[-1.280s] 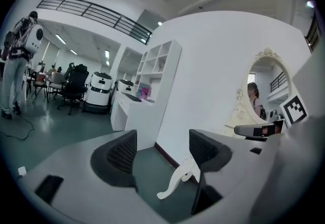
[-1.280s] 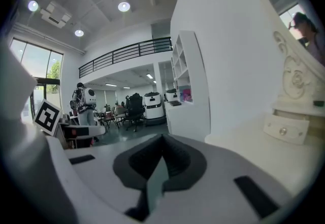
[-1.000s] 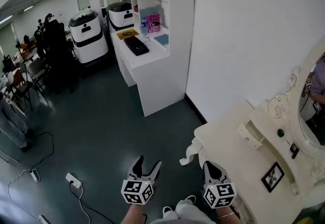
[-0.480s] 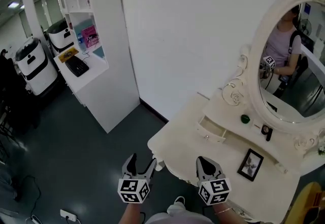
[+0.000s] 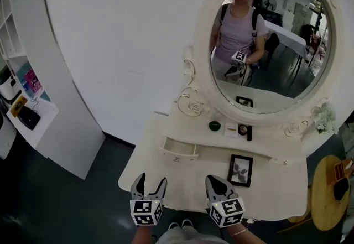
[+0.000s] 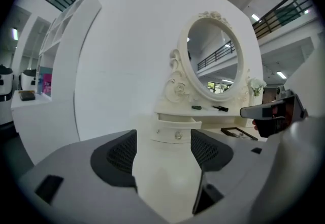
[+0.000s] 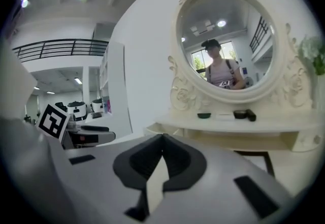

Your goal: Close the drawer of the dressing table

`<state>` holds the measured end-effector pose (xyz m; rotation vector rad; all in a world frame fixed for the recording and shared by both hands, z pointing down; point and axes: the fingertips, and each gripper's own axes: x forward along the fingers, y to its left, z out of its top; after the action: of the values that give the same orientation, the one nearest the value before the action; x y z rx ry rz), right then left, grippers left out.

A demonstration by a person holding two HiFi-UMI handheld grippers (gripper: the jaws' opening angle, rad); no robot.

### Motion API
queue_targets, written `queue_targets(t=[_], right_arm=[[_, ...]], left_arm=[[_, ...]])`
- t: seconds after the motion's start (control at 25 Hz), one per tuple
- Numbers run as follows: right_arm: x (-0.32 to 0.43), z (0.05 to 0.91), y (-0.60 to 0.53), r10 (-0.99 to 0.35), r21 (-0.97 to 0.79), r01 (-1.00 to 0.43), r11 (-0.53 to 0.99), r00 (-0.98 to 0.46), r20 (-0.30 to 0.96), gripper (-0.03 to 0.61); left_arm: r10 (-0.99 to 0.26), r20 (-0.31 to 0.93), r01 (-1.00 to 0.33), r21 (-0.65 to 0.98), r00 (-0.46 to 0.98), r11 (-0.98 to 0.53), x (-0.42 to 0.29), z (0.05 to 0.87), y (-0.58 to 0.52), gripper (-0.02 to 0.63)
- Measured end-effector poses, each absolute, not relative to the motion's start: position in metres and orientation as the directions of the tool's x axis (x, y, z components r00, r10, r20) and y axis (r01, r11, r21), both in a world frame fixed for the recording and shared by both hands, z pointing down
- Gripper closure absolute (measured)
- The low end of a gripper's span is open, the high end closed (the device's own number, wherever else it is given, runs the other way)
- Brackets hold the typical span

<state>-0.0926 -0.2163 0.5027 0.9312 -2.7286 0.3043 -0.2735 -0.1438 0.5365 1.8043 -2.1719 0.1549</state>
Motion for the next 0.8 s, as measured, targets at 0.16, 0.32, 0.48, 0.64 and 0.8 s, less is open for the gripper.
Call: queue_targets(t=[0.16,0.32,0.48,0.64,0.8], right_arm=[[-0.065,0.499,-0.223,-0.658,-0.11,-0.708,0.698,-0.694,0.292,0.575],[-0.039,0.495,-0.224,-0.741,-0.107,-0.789,0.605,-0.607,0.288,0.575],[-0.016,0.493,-0.218,-0.804,-0.107,-0.852,0.512,-0.519,0.289,0.575],[-0.003,0.495,-0.214,-0.833,-0.109,-0.884,0.455,-0.466,0.297,0.575],[0.009,0.496,-0.212,-0.853,-0.112,-0.904,0.412,-0.426,0.301,0.575]], left_arm=[[-0.932,0.357,-0.988,0.106,-0.069,0.114,-0.256,0.549,-0.171,0.282],[-0.919,0.395,-0.995,0.087,-0.004,0.042,-0.247,0.558,-0.189,0.301],[-0.914,0.402,-0.997,0.072,0.06,-0.034,-0.235,0.561,-0.205,0.307],[-0.9,0.428,-0.996,0.057,0.082,-0.064,-0.23,0.571,-0.216,0.322],[-0.884,0.462,-0.998,0.021,0.064,-0.061,-0.226,0.583,-0.226,0.368]])
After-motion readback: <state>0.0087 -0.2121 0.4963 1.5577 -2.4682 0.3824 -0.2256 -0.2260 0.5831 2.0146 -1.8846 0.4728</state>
